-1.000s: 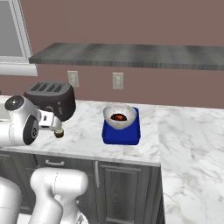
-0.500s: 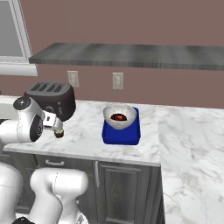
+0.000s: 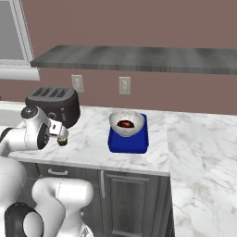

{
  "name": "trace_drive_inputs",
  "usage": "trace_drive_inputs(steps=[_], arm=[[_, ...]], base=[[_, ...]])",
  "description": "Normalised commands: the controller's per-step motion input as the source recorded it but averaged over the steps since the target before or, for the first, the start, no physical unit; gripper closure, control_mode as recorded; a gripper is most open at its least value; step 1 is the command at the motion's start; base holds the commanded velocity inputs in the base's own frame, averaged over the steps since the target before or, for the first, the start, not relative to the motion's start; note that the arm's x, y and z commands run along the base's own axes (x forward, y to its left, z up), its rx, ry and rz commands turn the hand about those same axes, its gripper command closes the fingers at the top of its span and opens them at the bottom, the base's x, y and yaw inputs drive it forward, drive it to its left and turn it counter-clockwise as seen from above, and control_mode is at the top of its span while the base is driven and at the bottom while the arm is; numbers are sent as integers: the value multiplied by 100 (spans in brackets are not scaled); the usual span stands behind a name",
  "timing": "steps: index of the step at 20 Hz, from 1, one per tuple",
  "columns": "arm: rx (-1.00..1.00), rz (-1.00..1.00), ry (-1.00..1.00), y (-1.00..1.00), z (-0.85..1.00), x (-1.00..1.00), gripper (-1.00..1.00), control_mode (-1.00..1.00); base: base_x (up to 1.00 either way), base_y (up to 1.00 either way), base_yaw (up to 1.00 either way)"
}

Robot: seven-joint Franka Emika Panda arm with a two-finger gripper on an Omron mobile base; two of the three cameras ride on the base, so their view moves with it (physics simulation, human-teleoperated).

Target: Place the bowl with donut and the cupcake onto the tray.

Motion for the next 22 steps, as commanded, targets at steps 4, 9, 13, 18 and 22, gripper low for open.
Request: trace_drive_inputs(steps=[4,9,13,18,22], arm=[[0,-1,1,7,-34,42,-100,-100],[0,-1,0,9,-31,45,-100,-100],[0,-1,3,7,-34,34,-100,-100],[0,0,2,2,-31,24,-100,-100],[0,0,0,11,-20,29,-100,-100]], base=[[0,0,0],[0,0,0],[0,0,0],[0,0,0],[0,0,0]])
